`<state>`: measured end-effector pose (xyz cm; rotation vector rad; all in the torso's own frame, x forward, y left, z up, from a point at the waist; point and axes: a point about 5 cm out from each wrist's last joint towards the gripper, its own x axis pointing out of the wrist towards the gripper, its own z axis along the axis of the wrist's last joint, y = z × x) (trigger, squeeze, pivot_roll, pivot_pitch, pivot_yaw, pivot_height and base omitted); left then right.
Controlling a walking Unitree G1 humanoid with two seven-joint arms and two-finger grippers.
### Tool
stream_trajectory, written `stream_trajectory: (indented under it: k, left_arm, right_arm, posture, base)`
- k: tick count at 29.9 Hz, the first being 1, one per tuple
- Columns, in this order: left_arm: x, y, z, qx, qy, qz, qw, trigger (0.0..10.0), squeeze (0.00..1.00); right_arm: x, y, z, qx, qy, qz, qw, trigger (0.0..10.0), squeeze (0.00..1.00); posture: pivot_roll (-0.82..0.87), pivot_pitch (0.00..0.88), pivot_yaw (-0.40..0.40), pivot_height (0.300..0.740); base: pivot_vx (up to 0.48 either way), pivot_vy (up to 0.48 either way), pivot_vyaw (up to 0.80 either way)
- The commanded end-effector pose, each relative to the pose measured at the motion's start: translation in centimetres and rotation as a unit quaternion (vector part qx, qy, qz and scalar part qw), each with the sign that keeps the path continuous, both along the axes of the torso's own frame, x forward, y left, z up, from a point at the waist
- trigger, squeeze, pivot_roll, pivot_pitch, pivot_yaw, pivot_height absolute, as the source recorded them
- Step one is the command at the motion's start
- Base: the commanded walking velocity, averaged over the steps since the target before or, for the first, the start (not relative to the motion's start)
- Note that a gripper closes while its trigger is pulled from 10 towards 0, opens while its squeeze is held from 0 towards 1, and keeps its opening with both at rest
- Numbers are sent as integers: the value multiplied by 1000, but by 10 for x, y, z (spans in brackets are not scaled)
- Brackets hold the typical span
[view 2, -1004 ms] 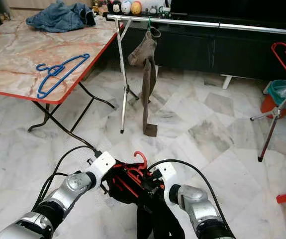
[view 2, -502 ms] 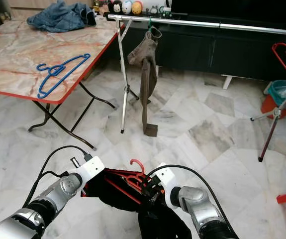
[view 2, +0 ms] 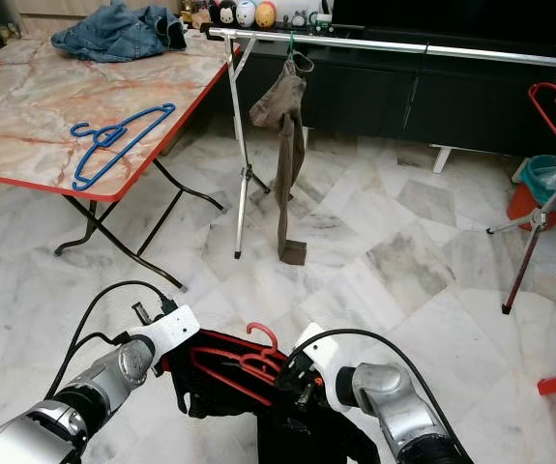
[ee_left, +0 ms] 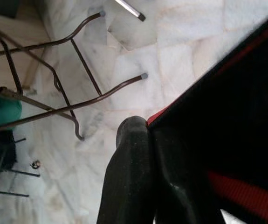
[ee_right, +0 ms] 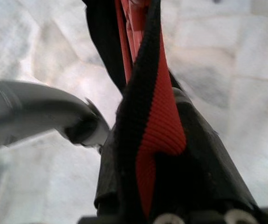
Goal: Hang hanger
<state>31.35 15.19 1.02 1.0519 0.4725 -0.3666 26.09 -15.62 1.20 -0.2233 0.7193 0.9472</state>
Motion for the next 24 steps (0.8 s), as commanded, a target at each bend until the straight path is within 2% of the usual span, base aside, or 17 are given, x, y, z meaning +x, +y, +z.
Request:
stream_trajectory:
  k: [1,2,7,8,9,10,12,14,15,16,18,24]
  left_arm:
    - [-2,33,-1,58,2,47,997,0,0]
    - [-3,35,-1,62,1,50,997,0,0]
    - [-4,34,-3,64,6,45,997,0,0]
    - [-5,34,-4,64,7,44,997,1765,0]
    - [-7,33,-7,65,20,39,997,9608,0]
    - [-9,32,-8,59,27,37,997,10000,0]
    - [-13,26,-14,34,49,27,998,10000,0]
    - [-18,19,-19,26,67,3,997,10000,0]
    - [-19,18,-20,26,70,-3,997,10000,0]
    - [-25,20,-25,42,94,-19,994,10000,0]
    - [-30,22,-30,54,115,-28,992,10000,0]
    - [-34,26,-33,47,125,-19,991,10000,0]
  right_arm:
    - [-4,-24,-8,-74,11,-10,997,10000,0]
    - [-7,-30,-12,-111,18,7,994,10000,0]
    - [-9,-37,-13,-156,15,24,987,10000,0]
    - [-9,-37,-13,-160,15,25,987,10000,0]
    - [-9,-38,-13,-172,12,36,984,10000,0]
    - [-9,-38,-12,-168,12,38,985,10000,0]
    - [-8,-35,-9,-146,14,40,988,10000,0]
    - [-6,-36,-6,-143,8,33,989,10000,0]
    - [-5,-37,-6,-145,6,32,989,10000,0]
    - [1,-44,-3,-158,-9,12,987,10000,0]
    - [4,-47,2,-152,-22,7,988,10000,0]
    - [10,-53,16,-117,-39,-7,992,10000,0]
  posture:
    - [-24,65,19,740]
    - [-25,65,18,740]
    - [-23,65,18,740]
    - [-23,65,18,740]
    - [-23,65,19,740]
    - [-22,66,19,740]
    - [-22,65,18,740]
    - [-22,64,18,740]
    - [-22,64,18,740]
    - [-23,65,19,740]
    - [-22,65,18,740]
    - [-23,66,18,740]
  base:
    - [0,0,0]
    - [0,0,0]
    - [0,0,0]
    - [0,0,0]
    - [0,0,0]
    - [0,0,0]
    - [0,0,0]
    - [0,0,0]
    - [0,0,0]
    - [0,0,0]
    - [0,0,0]
    - [0,0,0]
